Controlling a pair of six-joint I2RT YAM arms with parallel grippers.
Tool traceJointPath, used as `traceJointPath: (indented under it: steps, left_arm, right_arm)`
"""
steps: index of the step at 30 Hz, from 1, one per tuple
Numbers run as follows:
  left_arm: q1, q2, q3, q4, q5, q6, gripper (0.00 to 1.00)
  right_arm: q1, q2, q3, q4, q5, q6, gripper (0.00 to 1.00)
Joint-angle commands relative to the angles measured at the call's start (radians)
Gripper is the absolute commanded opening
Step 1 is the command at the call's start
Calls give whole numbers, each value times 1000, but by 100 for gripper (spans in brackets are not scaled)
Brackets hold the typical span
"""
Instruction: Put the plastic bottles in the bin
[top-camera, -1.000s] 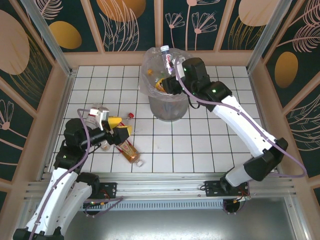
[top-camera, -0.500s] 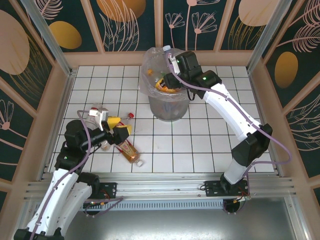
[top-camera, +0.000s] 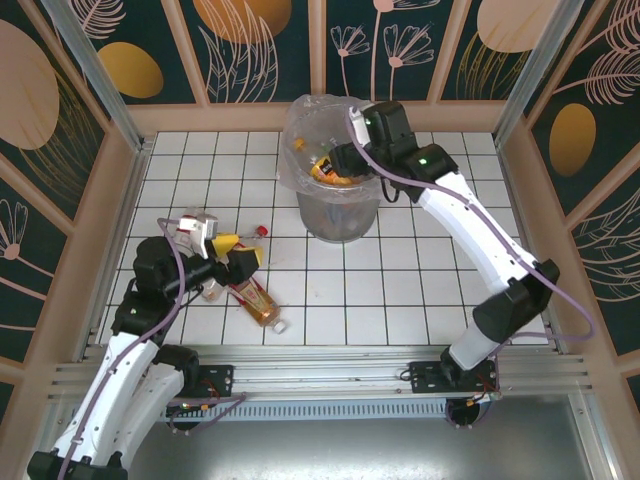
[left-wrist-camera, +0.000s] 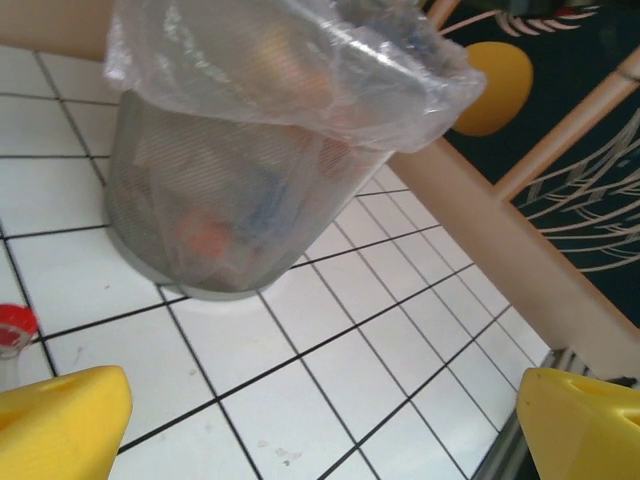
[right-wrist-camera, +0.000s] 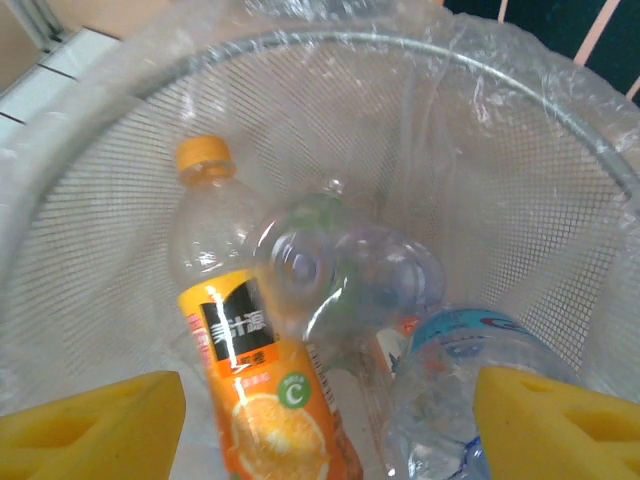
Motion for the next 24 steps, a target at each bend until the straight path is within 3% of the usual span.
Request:
traceJointPath:
  steps: [1,10,17,24]
  left_arm:
    - [-3,36,60,-104,-106,22,99]
    - [-3,234,200,-333,-350,-9,99]
    - [-3,415,286,-399,-437,0,99]
    - [-4,587,345,-445,-513,50,97]
  right_arm:
    - [-5,-126,-58,71,-108,19,77]
    - [8,-468,-466,276,-411,131,78]
    - [49,-666,-762,385,-509,242,78]
    - [87,-755,-926,411,-585,272,80]
